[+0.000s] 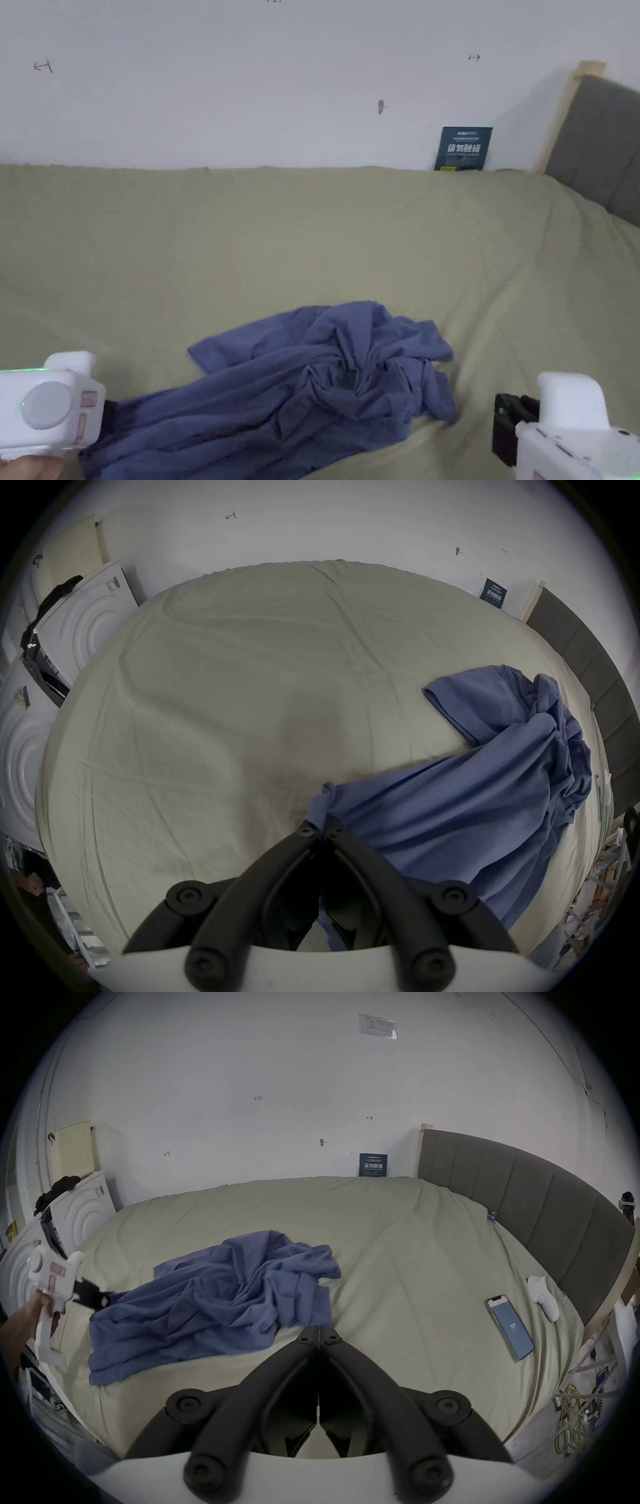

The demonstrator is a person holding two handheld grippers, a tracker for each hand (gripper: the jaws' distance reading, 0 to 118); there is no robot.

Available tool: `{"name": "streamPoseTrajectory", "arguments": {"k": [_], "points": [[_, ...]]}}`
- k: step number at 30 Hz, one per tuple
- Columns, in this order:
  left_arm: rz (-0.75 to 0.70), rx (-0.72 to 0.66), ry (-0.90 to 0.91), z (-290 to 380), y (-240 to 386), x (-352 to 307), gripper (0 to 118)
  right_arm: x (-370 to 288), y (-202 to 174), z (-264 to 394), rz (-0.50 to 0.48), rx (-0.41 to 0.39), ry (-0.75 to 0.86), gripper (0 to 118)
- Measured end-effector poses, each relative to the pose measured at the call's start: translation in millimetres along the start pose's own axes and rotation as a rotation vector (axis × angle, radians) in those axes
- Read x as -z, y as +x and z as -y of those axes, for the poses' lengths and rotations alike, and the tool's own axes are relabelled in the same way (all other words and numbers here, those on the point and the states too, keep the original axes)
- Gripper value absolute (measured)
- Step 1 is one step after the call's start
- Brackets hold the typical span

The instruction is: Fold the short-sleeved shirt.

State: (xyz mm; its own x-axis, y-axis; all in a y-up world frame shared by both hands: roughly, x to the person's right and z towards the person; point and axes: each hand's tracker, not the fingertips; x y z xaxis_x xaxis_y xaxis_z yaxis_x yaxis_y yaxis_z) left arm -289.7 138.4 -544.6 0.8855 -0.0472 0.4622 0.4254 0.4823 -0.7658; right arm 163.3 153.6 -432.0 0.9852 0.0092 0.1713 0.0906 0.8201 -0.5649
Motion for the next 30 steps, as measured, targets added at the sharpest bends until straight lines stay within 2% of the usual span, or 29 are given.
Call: {"name": "streamPoseTrajectory", "arguments": {"k": [2,5,10,11,12,13,14,16,17,19,20,21,22,23,24,25,26,27,30], "points": [[0.001,0.009,0.001,0,-1,-1,0,30,10,-26,0.021,-0.014,-0.026,1],[0.026,-0.008,0.006,0,-18,14,0,90,22,-62,-0.009,-0.011,-0.088,1],[0.067,-0.038,0.01,6,-25,20,0,200,20,-100,-0.02,-0.127,-0.251,2],[0.073,-0.037,0.014,7,-26,21,0,217,19,-102,-0.035,-0.128,-0.273,20],[0.073,-0.03,0.016,9,-6,13,0,234,19,-104,-0.05,-0.124,-0.308,76],[0.07,-0.023,0.021,11,-2,13,0,249,14,-103,-0.056,-0.113,-0.371,114],[0.069,-0.02,0.024,12,1,12,0,262,12,-96,-0.071,-0.09,-0.415,118],[0.073,-0.018,0.024,12,-3,15,0,288,9,-87,-0.082,-0.1,-0.438,118],[0.073,-0.011,0.022,12,-2,16,0,265,-12,-80,-0.073,-0.11,-0.445,118],[0.073,-0.008,0.015,12,2,16,0,268,-26,-67,-0.037,-0.17,-0.478,117],[0.072,-0.008,0.012,6,-6,16,0,266,-30,-64,-0.043,-0.15,-0.464,117],[0.071,-0.009,0.009,5,-5,15,0,275,-18,-67,-0.023,-0.113,-0.45,113],[0.07,-0.008,0.007,5,-3,15,0,270,-19,-69,-0.031,-0.124,-0.452,104],[0.072,-0.009,0.002,4,-1,15,0,260,-22,-72,-0.055,-0.15,-0.431,87],[0.07,-0.006,0.0,3,-5,17,0,250,-25,-75,-0.08,-0.174,-0.403,35],[0.065,-0.003,-0.003,2,-5,17,0,243,-24,-79,-0.061,-0.204,-0.378,1],[0.062,-0.008,-0.007,1,-5,16,0,240,-26,-79,-0.052,-0.247,-0.369,1],[0.063,-0.014,-0.014,-1,-5,13,0,230,-28,-73,-0.028,-0.246,-0.348,1],[0.063,-0.046,-0.01,-3,-21,2,0,225,0,-82,-0.082,-0.184,-0.373,1]]}}
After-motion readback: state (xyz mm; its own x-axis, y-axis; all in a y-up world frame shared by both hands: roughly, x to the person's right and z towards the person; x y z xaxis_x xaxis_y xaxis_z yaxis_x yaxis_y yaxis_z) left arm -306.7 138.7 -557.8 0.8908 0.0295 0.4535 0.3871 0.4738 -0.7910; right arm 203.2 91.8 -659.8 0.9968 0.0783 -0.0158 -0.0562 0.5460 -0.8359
